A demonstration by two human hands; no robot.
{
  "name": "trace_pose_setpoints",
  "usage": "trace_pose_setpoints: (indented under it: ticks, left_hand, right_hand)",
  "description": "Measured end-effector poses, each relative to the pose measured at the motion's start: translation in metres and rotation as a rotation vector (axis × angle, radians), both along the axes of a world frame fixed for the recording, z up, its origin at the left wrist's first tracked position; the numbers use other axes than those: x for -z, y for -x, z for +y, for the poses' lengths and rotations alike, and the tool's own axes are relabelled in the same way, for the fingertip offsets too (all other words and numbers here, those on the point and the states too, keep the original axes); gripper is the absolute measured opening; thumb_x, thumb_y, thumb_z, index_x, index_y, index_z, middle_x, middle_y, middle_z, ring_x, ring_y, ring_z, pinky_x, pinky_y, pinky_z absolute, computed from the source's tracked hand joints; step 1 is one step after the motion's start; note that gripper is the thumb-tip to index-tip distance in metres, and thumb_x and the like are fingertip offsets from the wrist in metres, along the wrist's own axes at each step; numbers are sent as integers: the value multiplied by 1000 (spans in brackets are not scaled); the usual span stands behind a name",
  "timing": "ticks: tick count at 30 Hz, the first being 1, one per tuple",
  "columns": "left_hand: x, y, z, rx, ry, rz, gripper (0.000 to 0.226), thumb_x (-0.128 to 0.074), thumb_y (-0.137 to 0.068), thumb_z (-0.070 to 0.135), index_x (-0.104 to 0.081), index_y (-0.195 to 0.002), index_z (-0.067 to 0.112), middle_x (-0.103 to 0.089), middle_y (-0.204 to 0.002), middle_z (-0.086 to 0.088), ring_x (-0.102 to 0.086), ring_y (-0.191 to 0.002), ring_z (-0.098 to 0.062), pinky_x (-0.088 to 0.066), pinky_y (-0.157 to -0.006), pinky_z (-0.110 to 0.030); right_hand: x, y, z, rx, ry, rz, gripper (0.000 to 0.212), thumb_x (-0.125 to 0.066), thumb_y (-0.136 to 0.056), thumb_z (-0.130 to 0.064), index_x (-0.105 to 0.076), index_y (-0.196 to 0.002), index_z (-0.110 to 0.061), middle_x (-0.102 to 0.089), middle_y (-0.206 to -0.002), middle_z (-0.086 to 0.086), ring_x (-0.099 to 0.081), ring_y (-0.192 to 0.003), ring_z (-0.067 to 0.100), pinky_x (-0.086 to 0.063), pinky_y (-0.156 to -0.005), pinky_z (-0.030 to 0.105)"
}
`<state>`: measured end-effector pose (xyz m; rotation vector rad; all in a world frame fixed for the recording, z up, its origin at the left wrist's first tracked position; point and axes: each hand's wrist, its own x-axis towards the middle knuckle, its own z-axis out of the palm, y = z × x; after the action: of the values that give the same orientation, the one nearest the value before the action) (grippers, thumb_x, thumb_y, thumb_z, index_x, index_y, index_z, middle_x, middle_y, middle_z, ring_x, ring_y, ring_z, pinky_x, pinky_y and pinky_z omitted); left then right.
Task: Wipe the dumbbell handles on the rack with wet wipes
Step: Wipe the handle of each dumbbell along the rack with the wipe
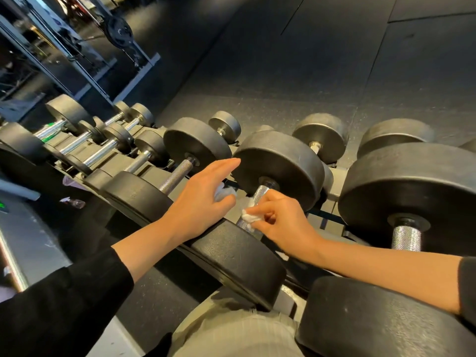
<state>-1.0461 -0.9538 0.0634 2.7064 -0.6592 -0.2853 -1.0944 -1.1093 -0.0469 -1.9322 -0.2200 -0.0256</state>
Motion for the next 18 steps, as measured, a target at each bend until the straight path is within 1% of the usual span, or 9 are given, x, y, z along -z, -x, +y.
trace_pose_setpoints:
  ticks: [2,4,6,8,11,13,15,16,18]
  left_hand:
    - [1,-1,0,14,-2,-3,62,-55,-90,14,-33,-146,29,-34,-149,13,-23,-122,15,-14,-89,6]
    - [2,-1,0,29,-1,5,61,-55,-91,15,-32,-146,30,-33,-150,14,-23,-123,14,-14,-90,3]
    - [2,-1,0,37,5,20,61,-54,-92,16,-32,-146,30,-32,-150,14,-24,-124,12,-15,-94,-2]
    - [2,-1,0,45,10,20,60,-55,-92,17,-32,-146,30,-32,-150,15,-24,-126,11,-16,-97,-6]
    - [4,-2,1,55,34,19,61,-55,-92,18,-31,-147,31,-31,-151,15,-25,-129,9,-15,-97,-1]
    - [5,-3,3,53,64,44,63,-56,-92,19,-30,-147,30,-29,-152,15,-25,-135,3,-18,-102,-10]
    - [6,-6,4,48,98,83,65,-59,-91,21,-28,-148,31,-26,-153,16,-24,-137,0,-20,-105,-15]
    - [7,-10,5,52,114,94,65,-59,-91,22,-28,-148,31,-25,-153,16,-24,-138,0,-20,-104,-13]
    - [8,-19,2,85,142,90,63,-60,-92,24,-30,-147,29,-28,-152,16,-25,-134,4,-17,-99,-1]
  right_hand:
    - [-1,3,0,-125,22,-26,29,-70,-84,-16,-69,-112,-16,-52,-91,-8,-54,-83,6,-47,-75,17]
    - [-5,4,0,-250,97,-121,21,-70,-85,-16,-72,-106,-13,-51,-89,-4,-52,-79,9,-45,-71,20]
    - [-11,0,-1,-313,190,-196,16,-68,-86,-18,-73,-100,-11,-50,-86,-2,-51,-77,12,-44,-70,25]
    - [-14,-10,-1,-285,259,-216,17,-66,-87,-22,-73,-99,-12,-55,-86,1,-54,-78,13,-48,-71,30]
    - [-11,-26,-8,-82,259,-169,19,-65,-87,-24,-73,-101,-14,-57,-86,0,-54,-76,9,-49,-70,26]
    - [-10,-30,-16,33,289,-152,20,-66,-87,-23,-73,-103,-13,-58,-89,-1,-54,-78,8,-48,-71,23]
    - [-13,-29,-27,71,272,-149,21,-67,-85,-21,-72,-104,-12,-60,-91,0,-56,-80,10,-52,-73,26]
    - [-18,-28,-33,52,258,-149,22,-68,-85,-20,-72,-104,-12,-61,-91,0,-58,-80,10,-52,-73,26]
    - [-33,-24,-48,-29,274,-138,22,-68,-84,-19,-72,-105,-14,-62,-90,-2,-58,-80,9,-51,-71,19]
